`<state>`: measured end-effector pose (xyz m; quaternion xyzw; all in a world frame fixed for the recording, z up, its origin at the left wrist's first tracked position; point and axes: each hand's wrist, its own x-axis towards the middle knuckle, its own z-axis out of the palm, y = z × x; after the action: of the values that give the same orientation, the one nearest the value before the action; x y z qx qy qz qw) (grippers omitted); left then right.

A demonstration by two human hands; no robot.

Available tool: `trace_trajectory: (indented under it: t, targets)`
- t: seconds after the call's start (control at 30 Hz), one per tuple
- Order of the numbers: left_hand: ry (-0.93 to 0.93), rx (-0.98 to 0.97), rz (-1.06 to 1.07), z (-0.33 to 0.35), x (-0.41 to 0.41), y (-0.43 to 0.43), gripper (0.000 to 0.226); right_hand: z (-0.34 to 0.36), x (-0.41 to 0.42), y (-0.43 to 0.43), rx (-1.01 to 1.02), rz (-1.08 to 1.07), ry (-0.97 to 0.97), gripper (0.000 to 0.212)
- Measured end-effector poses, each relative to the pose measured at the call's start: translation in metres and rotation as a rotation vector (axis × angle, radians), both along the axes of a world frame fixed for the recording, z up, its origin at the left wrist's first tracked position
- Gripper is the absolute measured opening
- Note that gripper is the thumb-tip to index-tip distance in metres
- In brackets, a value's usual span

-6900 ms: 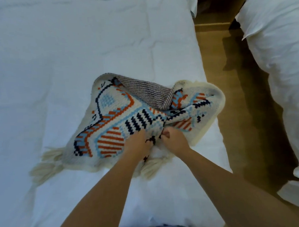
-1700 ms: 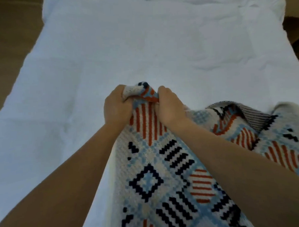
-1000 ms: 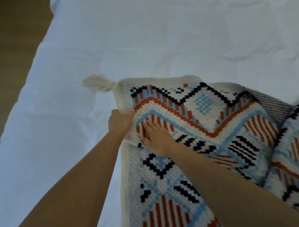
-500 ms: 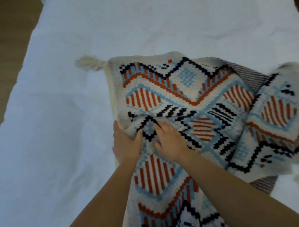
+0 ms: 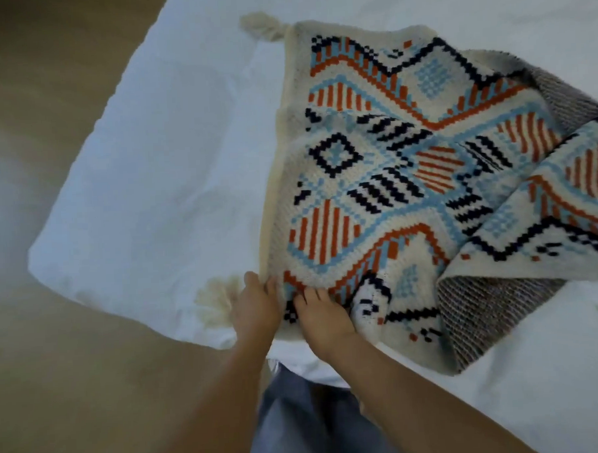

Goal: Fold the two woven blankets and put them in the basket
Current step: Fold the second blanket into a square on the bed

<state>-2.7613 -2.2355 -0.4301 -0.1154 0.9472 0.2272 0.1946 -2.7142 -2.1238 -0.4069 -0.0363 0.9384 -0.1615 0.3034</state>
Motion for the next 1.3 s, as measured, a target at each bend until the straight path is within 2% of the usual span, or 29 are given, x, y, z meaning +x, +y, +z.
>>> trace_trajectory:
  t: [0.1,0.23,0.33,0.37,0.47,0.53,0.67,0.73,0.8,0.9,0.97,1.0,1.07,1.13,1.17,1.23,1.3]
  targets:
    - [-0.005,0.014,0.036,-0.001,0.018,-0.026,0.022,-0.004,0.008,-0.004,-0.036,-0.001,0.044,0.034]
    - [-0.048,-0.046,-0.018,-0.002,0.039,-0.073,0.023,-0.010,0.031,-0.036,-0.104,0.059,-0.008,0.038]
    - [-0.023,-0.057,-0.047,0.009,0.036,-0.077,0.017,-0.007,0.043,-0.050,-0.109,-0.010,0.014,0.038]
    - [0.019,-0.044,-0.047,0.013,0.034,-0.072,0.023,-0.005,0.045,-0.048,-0.134,-0.058,0.039,0.037]
    - [0.183,-0.034,-0.184,0.027,0.033,-0.039,0.048,0.009,0.053,-0.027,-0.245,-0.278,0.193,0.029]
    - [0.196,0.023,-0.263,0.039,0.035,-0.006,0.049,0.021,0.061,0.000,-0.270,-0.434,0.297,0.025]
    - [0.206,0.207,-0.467,0.057,0.048,0.075,0.040,0.044,0.084,0.083,-0.168,-0.662,0.388,0.022]
    - [0.165,0.271,-0.527,0.062,0.055,0.122,0.041,0.048,0.098,0.133,-0.111,-0.772,0.401,0.020]
    - [0.082,0.302,-0.537,0.062,0.062,0.171,0.052,0.047,0.112,0.185,-0.119,-0.962,0.385,0.020]
    - [-0.043,0.285,-0.566,0.055,0.072,0.236,0.079,0.042,0.126,0.265,-0.301,-1.384,0.325,0.025]
    - [-0.137,0.297,-0.503,0.047,0.075,0.271,0.088,0.034,0.128,0.312,-0.464,-1.629,0.236,0.031]
    - [-0.157,0.306,-0.436,0.043,0.076,0.286,0.085,0.030,0.127,0.332,-0.561,-1.731,0.178,0.035]
    - [-0.116,0.249,-0.320,0.039,0.079,0.312,0.058,0.025,0.122,0.363,-0.784,-1.893,0.073,0.047]
    - [-0.014,0.169,-0.331,0.043,0.087,0.333,0.026,0.024,0.116,0.385,-1.054,-1.999,0.024,0.053]
    - [0.045,0.178,-0.372,0.045,0.093,0.340,0.019,0.024,0.112,0.392,-1.162,-2.021,0.022,0.051]
    - [0.114,0.286,-0.452,0.053,0.106,0.353,0.015,0.023,0.103,0.401,-1.221,-2.093,0.068,0.045]
    - [0.132,0.361,-0.505,0.060,0.120,0.359,0.012,0.022,0.097,0.405,-1.103,-2.208,0.153,0.034]
